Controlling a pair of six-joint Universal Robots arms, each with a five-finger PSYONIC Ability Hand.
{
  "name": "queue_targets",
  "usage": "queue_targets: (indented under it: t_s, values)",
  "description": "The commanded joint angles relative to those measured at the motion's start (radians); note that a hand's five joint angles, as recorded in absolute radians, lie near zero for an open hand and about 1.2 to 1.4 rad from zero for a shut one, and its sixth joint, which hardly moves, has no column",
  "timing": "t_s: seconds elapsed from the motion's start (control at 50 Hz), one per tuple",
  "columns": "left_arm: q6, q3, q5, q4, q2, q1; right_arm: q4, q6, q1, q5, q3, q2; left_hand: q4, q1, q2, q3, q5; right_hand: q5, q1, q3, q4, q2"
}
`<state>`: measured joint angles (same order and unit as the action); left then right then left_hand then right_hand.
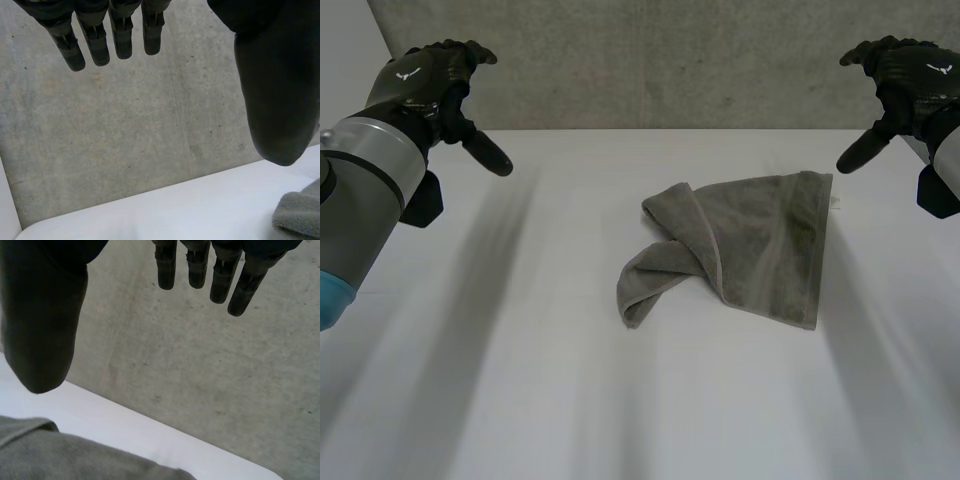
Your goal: Fold the towel.
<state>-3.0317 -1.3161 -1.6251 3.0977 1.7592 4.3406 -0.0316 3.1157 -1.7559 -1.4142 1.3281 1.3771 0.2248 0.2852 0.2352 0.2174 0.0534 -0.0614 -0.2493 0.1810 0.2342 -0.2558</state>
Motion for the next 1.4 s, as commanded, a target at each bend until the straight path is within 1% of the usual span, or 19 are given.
queue_targets:
  t_s: [0.02,0.46,0.74,0.78,0.8,0.82,0.86,0.88,0.94,0.96,0.98,1.02,1.08,1.12,1.16,1.24,1.3,1.34,1.4]
  values:
    - [0.001,0.009,0.013,-0.028,0.017,-0.001,-0.001,-0.02,-0.01,-0.031,0.0,0.004,-0.05,-0.111,-0.061,-0.043,-0.053,0.061,0.075,-0.007,-0.06,0.081]
    - [-0.002,0.012,0.016,-0.051,0.032,0.001,0.001,-0.012,-0.01,-0.032,-0.003,0.01,-0.05,-0.111,-0.061,-0.043,-0.053,0.061,0.075,-0.007,-0.06,0.081]
    - [-0.006,0.012,0.028,-0.007,0.052,-0.002,0.004,-0.003,-0.013,-0.02,0.006,0.005,-0.05,-0.111,-0.061,-0.043,-0.053,0.061,0.075,-0.007,-0.06,0.081]
    - [-0.007,0.012,0.048,0.013,0.06,-0.002,0.002,0.001,-0.01,-0.017,0.007,0.004,-0.05,-0.111,-0.061,-0.043,-0.053,0.061,0.075,-0.007,-0.06,0.081]
    - [-0.009,0.017,0.083,0.034,0.072,-0.002,0.002,0.006,-0.013,-0.014,0.01,-0.001,-0.05,-0.111,-0.061,-0.043,-0.053,0.061,0.075,-0.007,-0.06,0.081]
    - [-0.009,0.017,0.083,0.035,0.072,-0.002,-0.002,0.017,-0.019,-0.015,0.013,-0.009,-0.05,-0.111,-0.061,-0.043,-0.053,0.061,0.075,-0.007,-0.06,0.081]
    - [-0.018,0.026,0.186,0.067,0.112,-0.002,-0.004,0.029,-0.036,-0.012,0.014,-0.025,-0.05,-0.111,-0.061,-0.043,-0.053,0.061,0.075,-0.007,-0.06,0.081]
    - [-0.018,0.026,0.186,0.067,0.112,-0.002,-0.004,0.044,-0.059,-0.003,0.014,-0.05,-0.05,-0.111,-0.061,-0.043,-0.053,0.061,0.075,-0.007,-0.06,0.081]
    - [-0.022,0.079,0.364,0.097,0.212,-0.002,-0.002,0.073,-0.086,0.017,0.019,-0.099,-0.05,-0.107,-0.057,-0.043,-0.05,0.061,0.075,-0.007,-0.06,0.081]
    - [-0.022,0.112,0.408,0.105,0.255,-0.002,-0.002,0.092,-0.097,0.023,0.023,-0.125,-0.05,-0.107,-0.057,-0.043,-0.05,0.061,0.075,-0.007,-0.06,0.081]
    - [-0.022,0.112,0.409,0.105,0.255,-0.002,-0.002,0.11,-0.099,0.024,0.026,-0.156,-0.05,-0.107,-0.057,-0.043,-0.05,0.061,0.075,-0.007,-0.06,0.081]
    - [-0.025,0.214,0.522,0.114,0.386,-0.007,-0.002,0.13,-0.105,0.027,0.028,-0.188,-0.05,-0.101,-0.051,-0.043,-0.044,0.061,0.075,-0.007,-0.06,0.081]
    - [-0.033,0.252,0.551,0.121,0.43,-0.013,0.007,0.185,-0.14,0.029,0.017,-0.258,-0.05,-0.101,-0.051,-0.043,-0.044,0.061,0.075,-0.007,-0.06,0.081]
    - [-0.067,0.326,0.602,0.143,0.527,-0.025,0.013,0.208,-0.152,0.026,0.011,-0.289,-0.05,-0.095,-0.045,-0.043,-0.038,0.061,0.075,-0.007,-0.06,0.081]
    - [-0.091,0.359,0.619,0.159,0.572,-0.029,0.03,0.257,-0.162,0.026,0.002,-0.349,-0.05,-0.086,-0.036,-0.043,-0.029,0.061,0.075,-0.007,-0.06,0.081]
    - [-0.156,0.437,0.634,0.211,0.687,-0.05,0.053,0.308,-0.169,0.02,-0.003,-0.397,-0.05,-0.002,0.048,-0.043,0.056,0.061,0.075,-0.007,-0.06,0.081]
    - [-0.165,0.452,0.636,0.233,0.717,-0.056,0.076,0.375,-0.185,0.02,-0.004,-0.441,-0.05,0.028,0.078,-0.043,0.085,0.061,0.075,-0.007,-0.06,0.081]
    - [-0.176,0.471,0.642,0.287,0.769,-0.065,0.082,0.405,-0.191,0.02,-0.006,-0.461,-0.05,0.11,0.16,-0.043,0.167,0.061,0.075,-0.007,-0.06,0.081]
    - [-0.185,0.477,0.662,0.353,0.804,-0.084,0.091,0.436,-0.203,0.017,-0.009,-0.492,-0.05,0.113,0.163,-0.043,0.171,0.061,0.075,-0.007,-0.06,0.081]
